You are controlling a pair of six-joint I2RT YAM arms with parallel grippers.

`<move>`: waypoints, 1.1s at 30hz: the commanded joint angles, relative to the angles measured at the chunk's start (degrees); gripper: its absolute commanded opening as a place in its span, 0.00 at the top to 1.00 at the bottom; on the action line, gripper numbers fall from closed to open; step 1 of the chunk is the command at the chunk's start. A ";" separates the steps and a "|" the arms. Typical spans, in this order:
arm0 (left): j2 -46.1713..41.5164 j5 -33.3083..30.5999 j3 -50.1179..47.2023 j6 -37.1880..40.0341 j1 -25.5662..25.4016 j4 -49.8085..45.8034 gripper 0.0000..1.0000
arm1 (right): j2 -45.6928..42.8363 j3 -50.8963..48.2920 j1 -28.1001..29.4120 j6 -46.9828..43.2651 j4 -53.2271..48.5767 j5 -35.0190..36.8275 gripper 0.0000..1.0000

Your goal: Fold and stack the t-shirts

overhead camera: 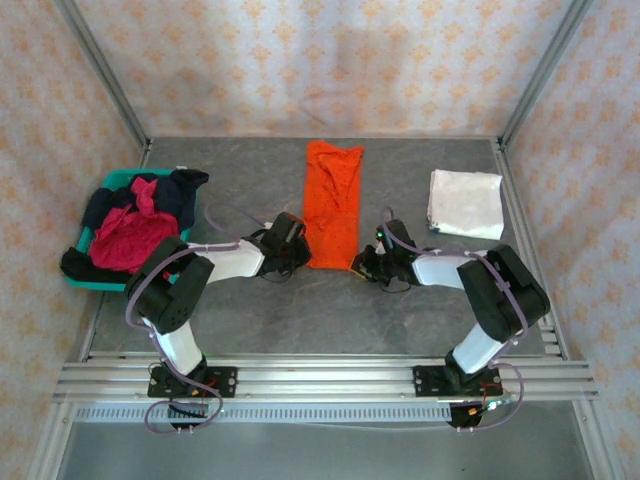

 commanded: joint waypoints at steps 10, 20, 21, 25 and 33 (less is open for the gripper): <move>-1.69 -2.38 -0.75 0.20 -0.89 -3.65 1.00 | -4.80 -0.07 0.18 -0.78 -1.00 3.81 1.00; -1.52 -2.21 -0.82 0.20 -1.05 -3.50 1.00 | -5.10 -2.03 0.18 1.25 1.63 4.64 0.54; -1.48 -2.21 -0.66 0.20 -1.08 -3.51 1.00 | -4.56 -2.07 0.18 1.73 2.39 4.22 0.53; -1.37 -2.22 -0.65 0.20 -1.11 -3.59 1.00 | -3.27 -2.56 0.18 3.28 5.05 3.27 0.55; -0.90 -2.05 -0.56 0.11 -1.15 -3.50 1.00 | -1.42 -1.79 0.18 3.49 6.43 1.31 0.66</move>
